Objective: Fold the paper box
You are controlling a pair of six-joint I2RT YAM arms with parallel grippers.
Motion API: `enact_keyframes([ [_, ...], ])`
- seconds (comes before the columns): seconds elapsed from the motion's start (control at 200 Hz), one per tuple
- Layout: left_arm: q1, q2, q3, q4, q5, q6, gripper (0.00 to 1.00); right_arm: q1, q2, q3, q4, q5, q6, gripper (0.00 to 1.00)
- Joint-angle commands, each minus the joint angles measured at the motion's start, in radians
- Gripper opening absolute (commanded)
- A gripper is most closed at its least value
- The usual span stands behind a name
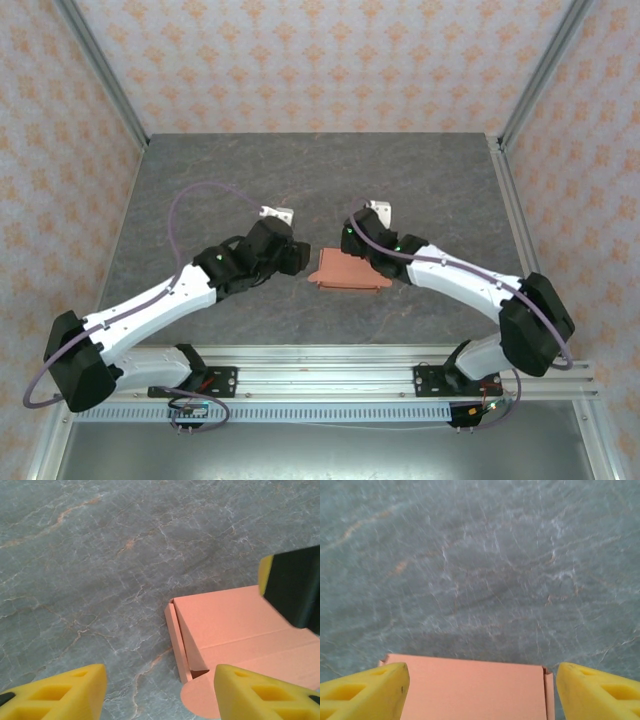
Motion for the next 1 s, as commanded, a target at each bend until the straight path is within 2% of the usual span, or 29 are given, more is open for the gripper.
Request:
enact_keyframes([
  [0.0, 0.036, 0.017, 0.038, -0.048, 0.163, 0.024, 0.59, -0.018, -0.066, 0.053, -0.198, -0.014, -0.004, 0.77],
  [0.095, 0.040, 0.070, 0.073, -0.101, 0.229, 0.015, 0.59, -0.020, -0.117, 0.072, -0.281, -0.093, 0.023, 0.72],
  [0.175, 0.040, 0.116, 0.080, -0.114, 0.309, 0.007, 0.60, -0.019, -0.161, 0.064, -0.341, -0.166, 0.052, 0.72],
  [0.265, 0.040, 0.164, 0.084, -0.113, 0.388, -0.006, 0.69, -0.021, -0.208, 0.032, -0.375, -0.225, 0.097, 0.73],
  [0.325, 0.039, 0.190, 0.085, -0.115, 0.410, -0.016, 0.72, -0.022, -0.220, 0.005, -0.379, -0.260, 0.126, 0.74],
  [0.475, 0.038, 0.237, 0.086, -0.085, 0.432, -0.032, 0.73, -0.042, -0.236, -0.050, -0.339, -0.349, 0.154, 0.75],
  [0.706, 0.038, 0.301, 0.112, -0.043, 0.422, -0.031, 0.73, -0.059, -0.176, -0.093, -0.280, -0.402, 0.169, 0.74],
  [0.806, 0.038, 0.317, 0.129, -0.056, 0.428, -0.019, 0.73, -0.062, -0.166, -0.102, -0.281, -0.420, 0.175, 0.78],
  [0.996, 0.038, 0.300, 0.173, -0.145, 0.355, 0.019, 0.75, -0.064, -0.170, -0.109, -0.306, -0.438, 0.180, 0.85],
])
